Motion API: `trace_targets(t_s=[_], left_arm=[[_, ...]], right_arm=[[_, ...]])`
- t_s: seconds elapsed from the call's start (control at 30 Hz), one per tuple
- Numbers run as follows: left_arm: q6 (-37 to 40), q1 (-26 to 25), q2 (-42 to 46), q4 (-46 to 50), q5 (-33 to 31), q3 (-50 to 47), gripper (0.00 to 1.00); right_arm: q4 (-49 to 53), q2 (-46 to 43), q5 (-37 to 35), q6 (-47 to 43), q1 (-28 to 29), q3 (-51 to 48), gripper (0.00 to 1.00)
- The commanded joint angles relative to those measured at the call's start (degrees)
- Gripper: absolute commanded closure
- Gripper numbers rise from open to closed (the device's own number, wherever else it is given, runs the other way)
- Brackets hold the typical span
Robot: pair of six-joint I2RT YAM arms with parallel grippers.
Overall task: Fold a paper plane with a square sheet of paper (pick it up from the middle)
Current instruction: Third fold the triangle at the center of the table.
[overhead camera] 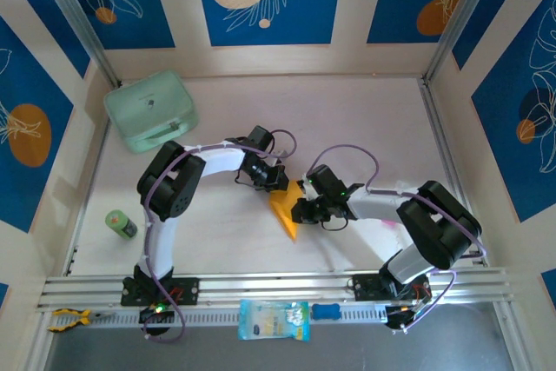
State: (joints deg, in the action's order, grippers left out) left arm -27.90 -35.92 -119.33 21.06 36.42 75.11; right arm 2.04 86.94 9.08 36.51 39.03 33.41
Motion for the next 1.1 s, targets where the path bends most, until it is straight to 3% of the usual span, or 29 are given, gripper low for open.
trace_targets(t_s=[0.0, 0.37, 0.6, 0.73, 0.83, 1.07], left_arm=[[1.62, -0.51, 0.09, 4.77, -3.41, -0.58, 0.91], [3.45, -0.55, 1.76, 7.76, -4.42, 2.84, 0.87], [3.27, -0.42, 6.15, 9.05, -7.13, 3.78, 0.72], [2.11, -0.21, 9.82, 8.0, -9.01, 1.29, 0.7], [0.58, -0.01, 12.97, 6.14, -9.04, -1.72, 0.72], [-6.6, 0.2, 21.13, -4.1, -3.27, -13.22, 0.92]], right_arm=[[1.38, 1.55, -0.73, 0.33, 0.44, 0.71, 0.91], [0.78, 2.01, -0.6, 0.33, 0.53, -0.2, 0.91], [0.15, 2.36, -0.29, 0.4, 0.44, -0.37, 0.92], [-0.23, 2.54, -0.18, 0.49, 0.43, -0.42, 0.91], [-0.46, 2.54, -0.1, 0.58, 0.24, -0.53, 0.91], [-1.43, 1.93, 0.1, 1.19, 0.11, -1.11, 0.91]])
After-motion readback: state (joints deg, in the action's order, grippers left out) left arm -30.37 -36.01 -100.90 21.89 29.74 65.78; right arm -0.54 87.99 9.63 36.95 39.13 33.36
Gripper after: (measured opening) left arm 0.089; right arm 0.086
